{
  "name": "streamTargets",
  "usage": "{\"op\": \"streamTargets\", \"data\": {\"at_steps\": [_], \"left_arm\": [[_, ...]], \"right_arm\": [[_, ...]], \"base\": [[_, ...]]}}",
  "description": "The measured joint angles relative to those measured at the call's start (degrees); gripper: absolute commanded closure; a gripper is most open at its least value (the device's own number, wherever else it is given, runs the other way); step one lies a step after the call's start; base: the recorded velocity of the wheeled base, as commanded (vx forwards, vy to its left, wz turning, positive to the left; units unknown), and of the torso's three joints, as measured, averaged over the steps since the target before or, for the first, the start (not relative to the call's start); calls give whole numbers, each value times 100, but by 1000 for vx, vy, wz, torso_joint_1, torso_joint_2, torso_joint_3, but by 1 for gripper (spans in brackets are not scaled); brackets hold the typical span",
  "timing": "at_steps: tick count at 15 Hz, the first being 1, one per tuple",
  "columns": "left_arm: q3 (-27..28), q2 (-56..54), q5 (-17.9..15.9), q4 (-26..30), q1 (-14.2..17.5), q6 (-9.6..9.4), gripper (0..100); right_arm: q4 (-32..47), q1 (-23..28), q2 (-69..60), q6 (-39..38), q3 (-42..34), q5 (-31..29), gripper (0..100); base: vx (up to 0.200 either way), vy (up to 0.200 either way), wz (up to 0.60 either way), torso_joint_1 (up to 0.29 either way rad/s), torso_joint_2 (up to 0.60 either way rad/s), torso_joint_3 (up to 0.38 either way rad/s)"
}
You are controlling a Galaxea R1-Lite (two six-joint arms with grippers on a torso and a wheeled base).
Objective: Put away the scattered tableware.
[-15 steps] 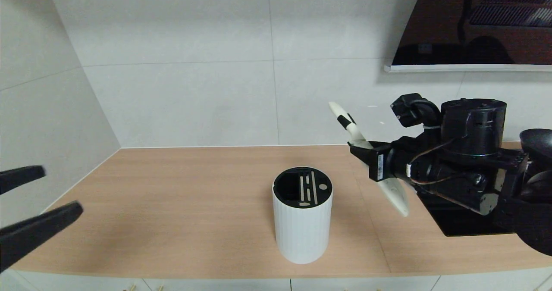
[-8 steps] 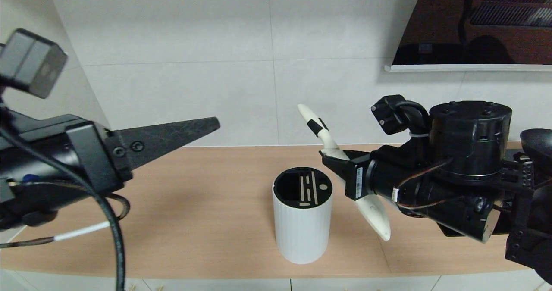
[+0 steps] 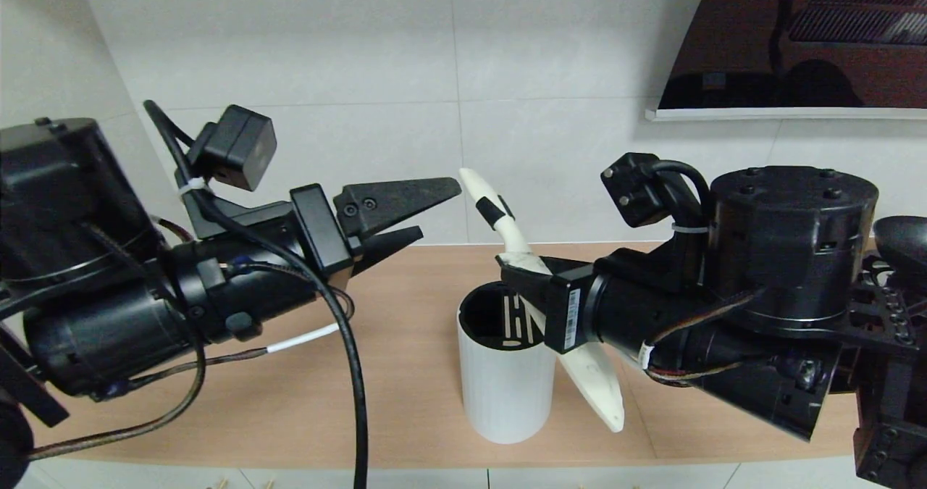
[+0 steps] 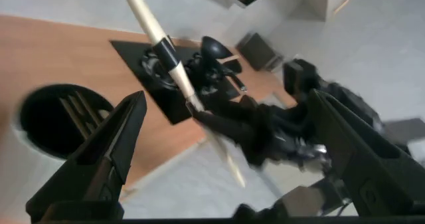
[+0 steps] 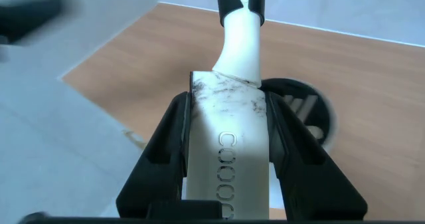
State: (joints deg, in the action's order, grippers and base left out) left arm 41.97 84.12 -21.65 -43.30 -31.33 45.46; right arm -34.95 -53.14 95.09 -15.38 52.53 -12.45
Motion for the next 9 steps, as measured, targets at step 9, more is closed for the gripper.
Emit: {"op": "streamTargets", "data": {"at_steps": [9], "left_arm": [[11, 990, 769, -812, -282, 24, 0]], "right_arm": [[-276, -460, 257, -35, -50, -110, 100]], "base": [[0, 0, 0, 0, 0, 0]]}}
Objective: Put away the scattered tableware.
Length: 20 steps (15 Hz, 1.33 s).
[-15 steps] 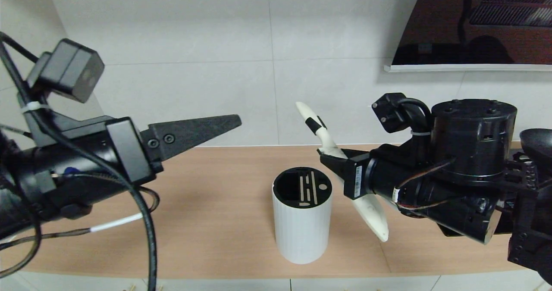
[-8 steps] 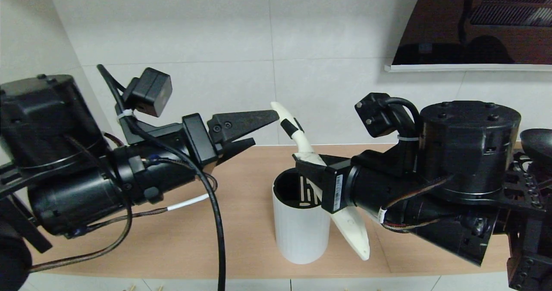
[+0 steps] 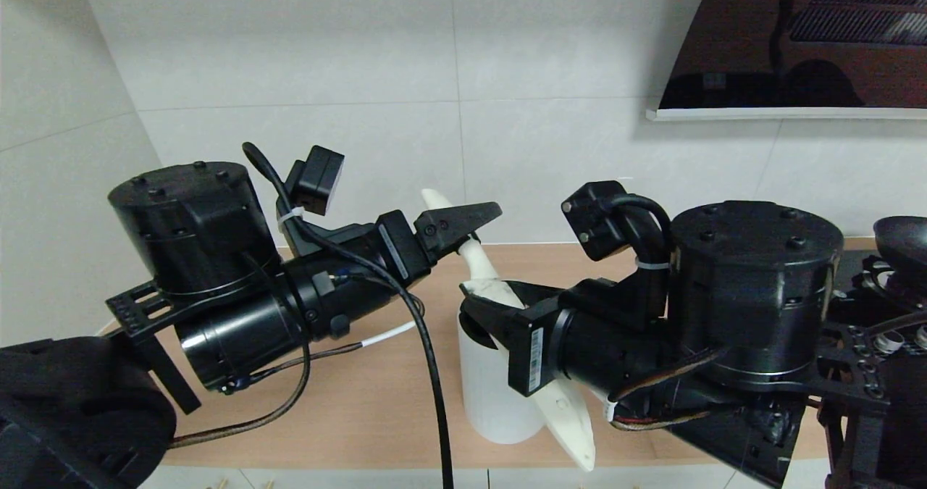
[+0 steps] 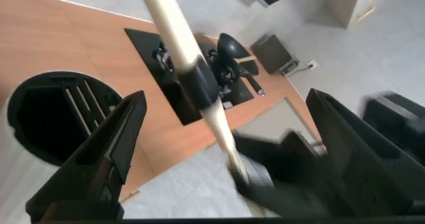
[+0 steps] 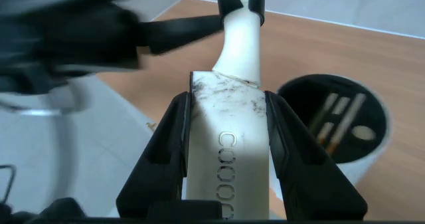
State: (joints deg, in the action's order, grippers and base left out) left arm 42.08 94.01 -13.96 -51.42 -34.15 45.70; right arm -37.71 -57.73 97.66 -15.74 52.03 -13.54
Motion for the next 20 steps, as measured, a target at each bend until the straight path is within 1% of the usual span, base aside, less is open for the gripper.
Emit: {"op": "streamTargets", "data": {"at_steps": [2, 11, 12, 20], "left_arm": [[11, 56, 55, -39, 0, -9, 0], [11, 205, 61, -80, -5, -11, 0], [11, 224, 59, -78, -5, -11, 100], [0, 271, 55, -89, -5, -13, 100]], "right_arm": [[-6, -48, 27, 1, -29, -13, 100], [-6, -95, 30, 1, -52, -27, 100], [-6, -106, 30, 0, -52, -24, 100], [-15, -163, 20, -10, -85, -30, 100]], "base": [[0, 0, 0, 0, 0, 0], [0, 0, 0, 0, 0, 0], [0, 0, 0, 0, 0, 0], [0, 0, 0, 0, 0, 0]]}}
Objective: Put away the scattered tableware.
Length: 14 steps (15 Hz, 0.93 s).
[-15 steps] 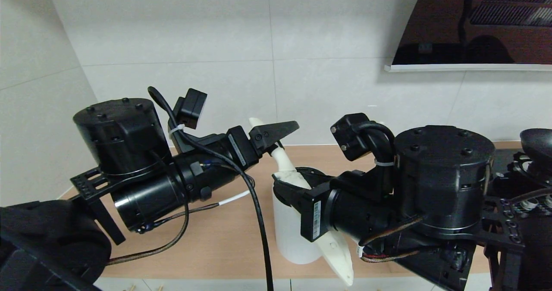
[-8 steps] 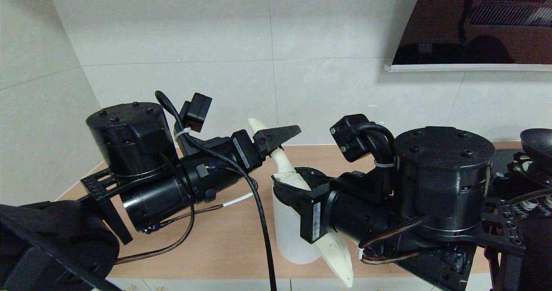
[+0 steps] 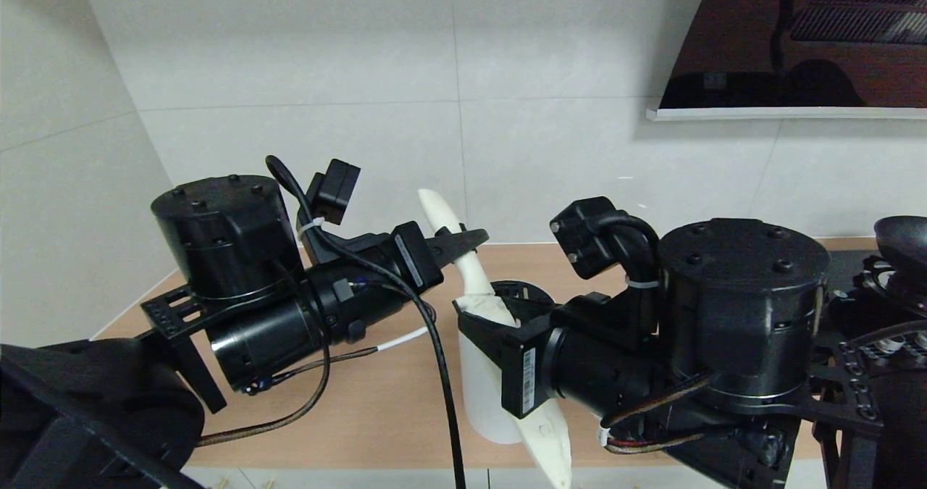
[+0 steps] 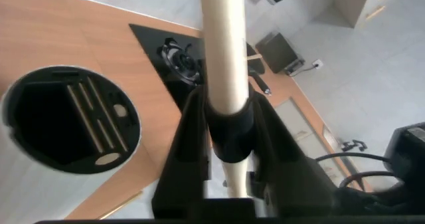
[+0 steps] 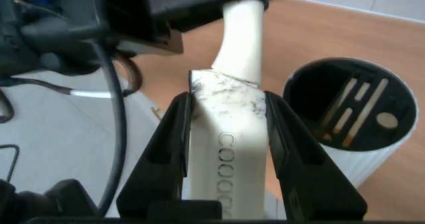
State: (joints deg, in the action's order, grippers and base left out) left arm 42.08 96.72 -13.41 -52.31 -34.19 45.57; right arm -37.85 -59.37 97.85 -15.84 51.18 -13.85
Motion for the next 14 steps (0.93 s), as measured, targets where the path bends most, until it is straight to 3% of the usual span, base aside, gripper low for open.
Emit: {"op": "streamTargets", "data": {"at_steps": [11, 12, 14], "left_arm": [[-2, -24, 0, 6, 0, -5, 100], [-7, -26, -2, 6, 0, -11, 100], [-7, -24, 4, 44, 0, -22, 100]], "right_arm": [[-117, 6, -12, 10, -18, -93, 100], [-118, 11, -12, 10, -20, -93, 0], [-154, 11, -20, 2, -18, -93, 0]], "base": [[0, 0, 0, 0, 0, 0], [0, 0, 0, 0, 0, 0], [0, 0, 0, 0, 0, 0]]}}
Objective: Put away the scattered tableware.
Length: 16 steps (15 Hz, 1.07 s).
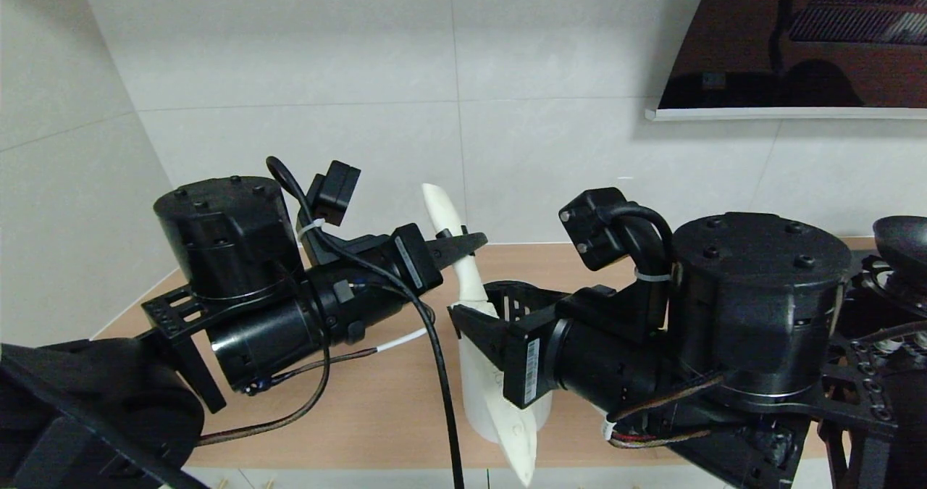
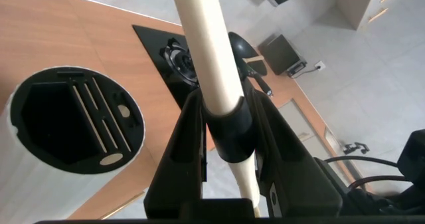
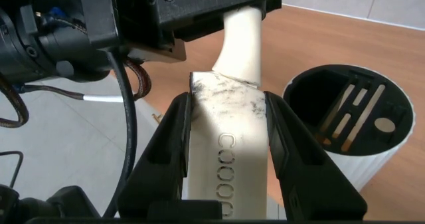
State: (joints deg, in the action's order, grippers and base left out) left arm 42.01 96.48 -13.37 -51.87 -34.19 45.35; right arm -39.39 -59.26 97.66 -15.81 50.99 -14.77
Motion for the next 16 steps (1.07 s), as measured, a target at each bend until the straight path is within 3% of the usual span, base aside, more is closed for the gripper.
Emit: {"op": "streamTargets", "data": {"at_steps": [6, 9, 11, 13, 15, 16], "left_arm": [[51, -30, 46, 0, 0, -11, 100], [297, -100, 511, 351, 0, -121, 100], [696, -191, 1319, 984, 0, -510, 100], [1279, -273, 2551, 1440, -54, -1196, 100], [1607, -332, 3063, 1540, -290, -1848, 100], [1675, -369, 3349, 1531, -483, -2277, 100]], "right_arm": [[28, 17, -55, -24, -12, 5, 0], [57, 236, -227, -41, -89, 66, 0], [88, 577, -447, -39, -113, 145, 0], [99, 987, -653, -37, -116, 351, 0], [102, 1211, -767, -35, -98, 402, 0], [101, 1268, -806, -35, -85, 402, 0]], "base": [[0, 0, 0, 0, 0, 0], [0, 0, 0, 0, 0, 0], [0, 0, 0, 0, 0, 0], [0, 0, 0, 0, 0, 0], [0, 0, 0, 0, 0, 0], [0, 0, 0, 0, 0, 0]]}}
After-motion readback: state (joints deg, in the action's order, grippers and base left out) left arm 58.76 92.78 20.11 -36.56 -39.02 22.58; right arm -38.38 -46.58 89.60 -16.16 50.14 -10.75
